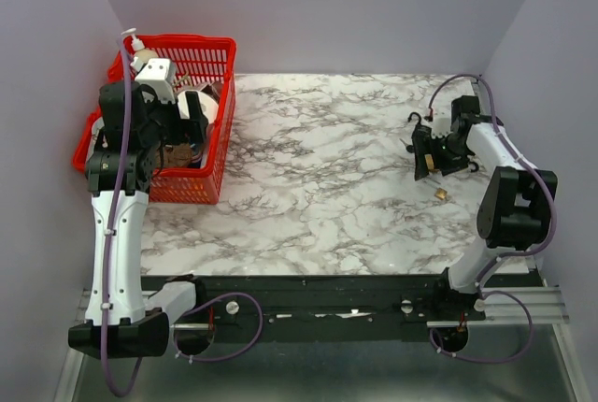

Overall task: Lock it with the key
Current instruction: Pick up the lock from the center of the board.

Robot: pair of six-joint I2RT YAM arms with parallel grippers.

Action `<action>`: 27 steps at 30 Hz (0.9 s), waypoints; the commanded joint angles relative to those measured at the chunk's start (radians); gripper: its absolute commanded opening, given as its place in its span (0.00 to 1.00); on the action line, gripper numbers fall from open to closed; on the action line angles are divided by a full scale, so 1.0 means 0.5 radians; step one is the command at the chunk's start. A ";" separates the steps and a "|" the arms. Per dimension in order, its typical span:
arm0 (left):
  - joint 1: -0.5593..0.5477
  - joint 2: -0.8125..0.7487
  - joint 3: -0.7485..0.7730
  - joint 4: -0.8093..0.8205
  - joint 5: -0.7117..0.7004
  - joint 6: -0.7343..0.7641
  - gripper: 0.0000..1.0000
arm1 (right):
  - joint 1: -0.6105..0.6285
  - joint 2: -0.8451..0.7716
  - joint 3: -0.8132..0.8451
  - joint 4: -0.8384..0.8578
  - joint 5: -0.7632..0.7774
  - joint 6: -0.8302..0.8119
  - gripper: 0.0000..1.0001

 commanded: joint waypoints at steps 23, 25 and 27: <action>0.009 -0.169 -0.102 0.061 0.703 0.255 0.99 | -0.170 0.125 -0.222 0.039 0.036 -1.009 0.81; 0.012 -0.172 -0.108 0.073 0.712 0.246 0.99 | -0.180 0.125 -0.259 0.076 0.036 -1.045 0.80; 0.012 -0.172 -0.114 0.089 0.721 0.240 0.99 | -0.180 0.128 -0.275 0.109 0.039 -1.067 0.80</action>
